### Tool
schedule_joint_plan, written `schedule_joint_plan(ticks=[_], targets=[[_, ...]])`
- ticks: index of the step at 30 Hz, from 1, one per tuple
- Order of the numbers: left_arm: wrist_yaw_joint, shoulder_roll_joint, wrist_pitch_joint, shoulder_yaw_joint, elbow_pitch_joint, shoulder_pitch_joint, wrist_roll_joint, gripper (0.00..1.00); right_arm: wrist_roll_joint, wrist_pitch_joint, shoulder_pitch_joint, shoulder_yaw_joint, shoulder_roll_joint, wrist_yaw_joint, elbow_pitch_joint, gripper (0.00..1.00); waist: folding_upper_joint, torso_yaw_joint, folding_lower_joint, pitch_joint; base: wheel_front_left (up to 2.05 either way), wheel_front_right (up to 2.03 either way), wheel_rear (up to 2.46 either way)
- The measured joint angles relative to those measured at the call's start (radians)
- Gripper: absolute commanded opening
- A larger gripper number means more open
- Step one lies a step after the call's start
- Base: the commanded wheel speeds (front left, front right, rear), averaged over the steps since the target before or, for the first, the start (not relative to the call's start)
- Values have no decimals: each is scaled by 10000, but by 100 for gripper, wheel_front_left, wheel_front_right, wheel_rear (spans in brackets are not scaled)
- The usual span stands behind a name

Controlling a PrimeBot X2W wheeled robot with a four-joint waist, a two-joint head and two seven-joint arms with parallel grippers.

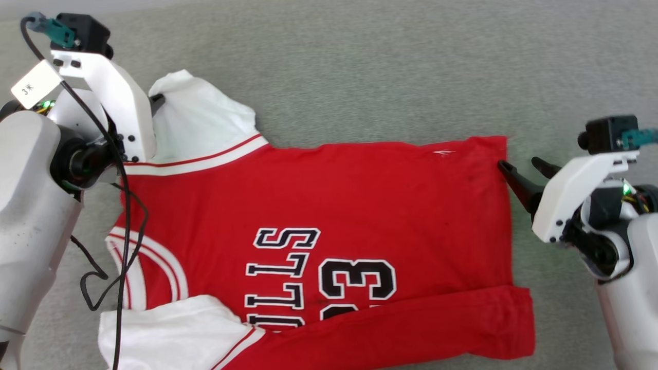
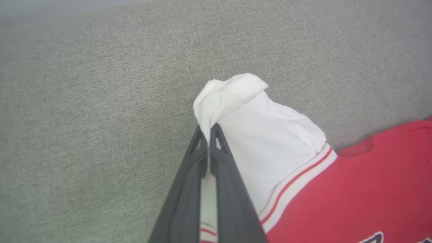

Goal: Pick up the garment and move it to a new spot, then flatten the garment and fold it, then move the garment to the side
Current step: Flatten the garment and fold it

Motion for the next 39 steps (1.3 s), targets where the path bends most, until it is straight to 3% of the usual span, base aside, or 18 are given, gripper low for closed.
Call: schedule_joint_plan(ticks=[14, 15, 16, 18, 31, 39], targets=[[-79, -121, -251, -58, -244, -67, -2, 0, 585, 1206, -1329, 1459, -301, -23, 1638, 100, 0, 672, 0, 397, 0, 0, 0], [-79, -121, -261, -59, -224, -65, -2, 0, 639, 1206, -1352, 1563, -353, -23, 1655, 65, 0, 673, 0, 392, 0, 0, 0], [-81, -121, -263, -59, -209, -65, -6, 0, 673, 1204, -1386, 1657, -389, -23, 1678, 37, 0, 672, 0, 378, 0, 0, 0], [-92, -121, -309, -67, -140, -48, -13, 0, 698, 1101, -1469, 1854, -466, -23, 1716, 0, 0, 664, 0, 323, 0, 0, 0], [-180, -169, -1595, 75, 159, 664, -2, 0, 717, -261, -1344, 1657, -890, 6, 1774, 0, 0, 719, 1, -752, 0, 0, 0], [54, 21, -2740, 284, -571, 2592, -295, 0, 715, -732, 23, 1319, -1085, 6, 1423, 0, 0, 911, 0, -1767, 0, 0, 0]])
